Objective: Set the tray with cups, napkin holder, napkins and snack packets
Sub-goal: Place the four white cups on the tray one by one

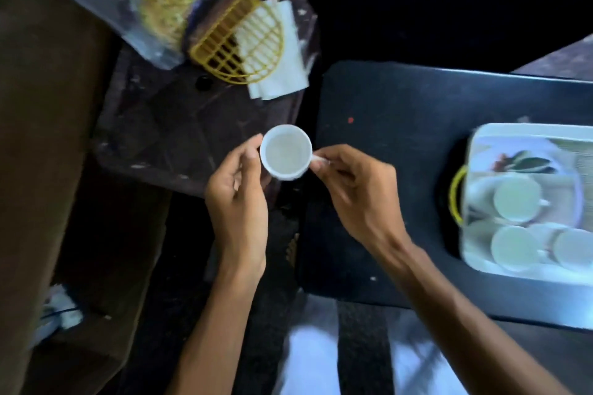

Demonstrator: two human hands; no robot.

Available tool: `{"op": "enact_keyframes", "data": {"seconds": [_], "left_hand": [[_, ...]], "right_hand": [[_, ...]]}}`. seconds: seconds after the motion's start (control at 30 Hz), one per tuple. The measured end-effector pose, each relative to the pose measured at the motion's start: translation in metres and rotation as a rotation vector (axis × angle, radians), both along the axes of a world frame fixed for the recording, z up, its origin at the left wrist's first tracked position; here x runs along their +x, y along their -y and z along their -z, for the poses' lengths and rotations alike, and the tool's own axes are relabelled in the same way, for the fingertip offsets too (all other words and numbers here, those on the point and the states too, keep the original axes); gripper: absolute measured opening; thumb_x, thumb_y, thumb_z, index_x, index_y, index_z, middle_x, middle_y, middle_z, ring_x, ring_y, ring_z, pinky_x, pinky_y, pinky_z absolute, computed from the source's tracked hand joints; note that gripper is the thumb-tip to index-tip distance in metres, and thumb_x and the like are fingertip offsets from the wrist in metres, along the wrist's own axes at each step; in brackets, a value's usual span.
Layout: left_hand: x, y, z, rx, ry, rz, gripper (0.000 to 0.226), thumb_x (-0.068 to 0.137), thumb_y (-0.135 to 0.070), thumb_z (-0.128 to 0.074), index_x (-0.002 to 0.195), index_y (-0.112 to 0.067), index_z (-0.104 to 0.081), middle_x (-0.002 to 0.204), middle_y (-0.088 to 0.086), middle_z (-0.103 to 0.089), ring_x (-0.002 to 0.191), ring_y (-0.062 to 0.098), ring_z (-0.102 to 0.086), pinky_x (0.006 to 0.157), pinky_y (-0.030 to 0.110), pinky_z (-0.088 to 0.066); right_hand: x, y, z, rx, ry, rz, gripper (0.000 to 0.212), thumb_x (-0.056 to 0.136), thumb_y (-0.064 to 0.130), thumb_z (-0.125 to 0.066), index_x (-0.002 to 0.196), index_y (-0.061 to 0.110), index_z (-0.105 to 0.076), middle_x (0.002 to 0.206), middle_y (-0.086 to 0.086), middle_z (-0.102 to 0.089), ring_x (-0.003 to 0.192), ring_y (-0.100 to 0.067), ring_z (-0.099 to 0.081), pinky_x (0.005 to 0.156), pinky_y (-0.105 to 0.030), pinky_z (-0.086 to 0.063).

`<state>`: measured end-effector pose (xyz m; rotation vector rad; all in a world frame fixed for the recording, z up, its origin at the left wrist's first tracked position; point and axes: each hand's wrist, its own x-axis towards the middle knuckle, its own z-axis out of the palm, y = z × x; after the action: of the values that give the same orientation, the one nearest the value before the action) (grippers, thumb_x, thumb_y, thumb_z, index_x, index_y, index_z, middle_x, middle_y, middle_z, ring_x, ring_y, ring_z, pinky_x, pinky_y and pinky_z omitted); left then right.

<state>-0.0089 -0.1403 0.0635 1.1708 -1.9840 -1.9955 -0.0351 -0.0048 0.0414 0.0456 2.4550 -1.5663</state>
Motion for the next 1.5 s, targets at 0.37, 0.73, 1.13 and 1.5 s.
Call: {"op": "enact_keyframes", "data": {"seconds": [0.37, 0.73, 1.13, 1.5], "left_hand": [[-0.011, -0.234, -0.020, 0.040, -0.051, 0.497, 0.023, 0.100, -0.010, -0.059, 0.119, -0.011, -0.072, 0.118, 0.004, -0.073, 0.102, 0.005, -0.071, 0.084, 0.014, -0.055], [-0.057, -0.362, 0.013, -0.241, 0.051, 0.845, 0.032, 0.098, -0.003, -0.048, 0.115, -0.010, -0.074, 0.117, 0.001, -0.076, 0.113, 0.016, -0.068, 0.103, 0.036, -0.051], [-0.052, -0.378, 0.035, -0.435, 0.244, 0.960, 0.038, 0.097, -0.004, -0.048, 0.117, -0.020, -0.076, 0.117, -0.002, -0.077, 0.120, 0.017, -0.065, 0.109, 0.030, -0.046], [-0.056, -0.375, 0.044, -0.570, 0.253, 1.069, 0.039, 0.095, -0.005, -0.049, 0.115, -0.024, -0.077, 0.113, -0.001, -0.078, 0.112, 0.017, -0.068, 0.090, 0.014, -0.042]], "right_hand": [[0.019, -0.265, -0.039, 0.345, -0.065, 0.210, 0.008, 0.089, 0.010, -0.072, 0.096, 0.009, -0.075, 0.078, 0.020, -0.063, 0.071, 0.033, -0.053, 0.064, 0.006, -0.037], [0.009, -0.404, 0.001, 0.384, -0.055, 0.232, 0.011, 0.091, 0.016, -0.069, 0.098, 0.009, -0.073, 0.088, 0.000, -0.075, 0.080, -0.009, -0.067, 0.074, -0.030, -0.057], [0.024, -0.423, 0.059, 0.288, -0.020, 0.164, 0.014, 0.090, 0.013, -0.071, 0.099, 0.002, -0.073, 0.086, -0.010, -0.077, 0.077, -0.021, -0.073, 0.067, -0.037, -0.058], [0.025, -0.425, 0.070, 0.298, -0.035, 0.141, 0.012, 0.089, 0.011, -0.071, 0.096, 0.002, -0.072, 0.083, -0.011, -0.076, 0.073, -0.025, -0.072, 0.064, -0.041, -0.057]]}}
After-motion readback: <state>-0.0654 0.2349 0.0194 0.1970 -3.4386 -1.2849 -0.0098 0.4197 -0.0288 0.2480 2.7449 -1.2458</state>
